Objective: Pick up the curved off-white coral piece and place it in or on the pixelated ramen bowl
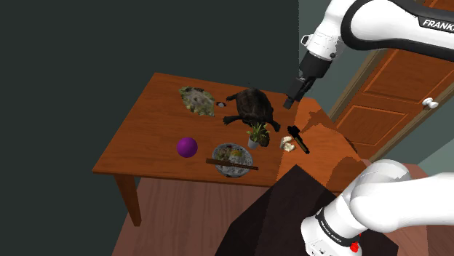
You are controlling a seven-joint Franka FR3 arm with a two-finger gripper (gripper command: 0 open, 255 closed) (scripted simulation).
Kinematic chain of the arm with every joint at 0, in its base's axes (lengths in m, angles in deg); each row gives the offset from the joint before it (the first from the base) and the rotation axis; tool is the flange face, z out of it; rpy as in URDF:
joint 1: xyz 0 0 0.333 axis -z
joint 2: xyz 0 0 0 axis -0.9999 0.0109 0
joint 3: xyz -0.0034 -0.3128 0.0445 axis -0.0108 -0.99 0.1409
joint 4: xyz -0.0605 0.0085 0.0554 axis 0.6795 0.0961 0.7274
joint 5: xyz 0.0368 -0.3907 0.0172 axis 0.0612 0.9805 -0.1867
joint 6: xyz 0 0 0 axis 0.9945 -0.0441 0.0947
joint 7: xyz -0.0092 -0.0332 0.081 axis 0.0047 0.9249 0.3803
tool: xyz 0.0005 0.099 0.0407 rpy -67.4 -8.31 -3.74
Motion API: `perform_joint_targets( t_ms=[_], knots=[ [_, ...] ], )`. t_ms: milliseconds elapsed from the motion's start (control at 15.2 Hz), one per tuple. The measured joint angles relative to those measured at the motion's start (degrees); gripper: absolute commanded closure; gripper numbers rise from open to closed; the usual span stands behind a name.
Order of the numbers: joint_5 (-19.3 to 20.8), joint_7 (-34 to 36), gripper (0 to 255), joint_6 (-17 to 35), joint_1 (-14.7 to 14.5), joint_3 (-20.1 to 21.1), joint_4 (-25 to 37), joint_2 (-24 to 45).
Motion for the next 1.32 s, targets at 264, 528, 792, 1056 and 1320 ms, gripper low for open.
perform_joint_targets(
  t_ms=[264,528,792,1056,1320],
  knots=[
    [1.26,-3.45,0,2.37,0.47,-2.29,-3.27,-0.66],
    [3.90,-10.17,0,7.14,1.59,-6.97,-7.99,-0.16],
    [6.52,-16.84,0,11.91,2.77,-11.64,-11.64,1.23],
    [8.97,-23.96,0,18.10,3.73,-16.94,-13.91,5.46],
    [10.40,-31.19,0,24.02,4.05,-22.27,-14.32,11.25]
  ],
)
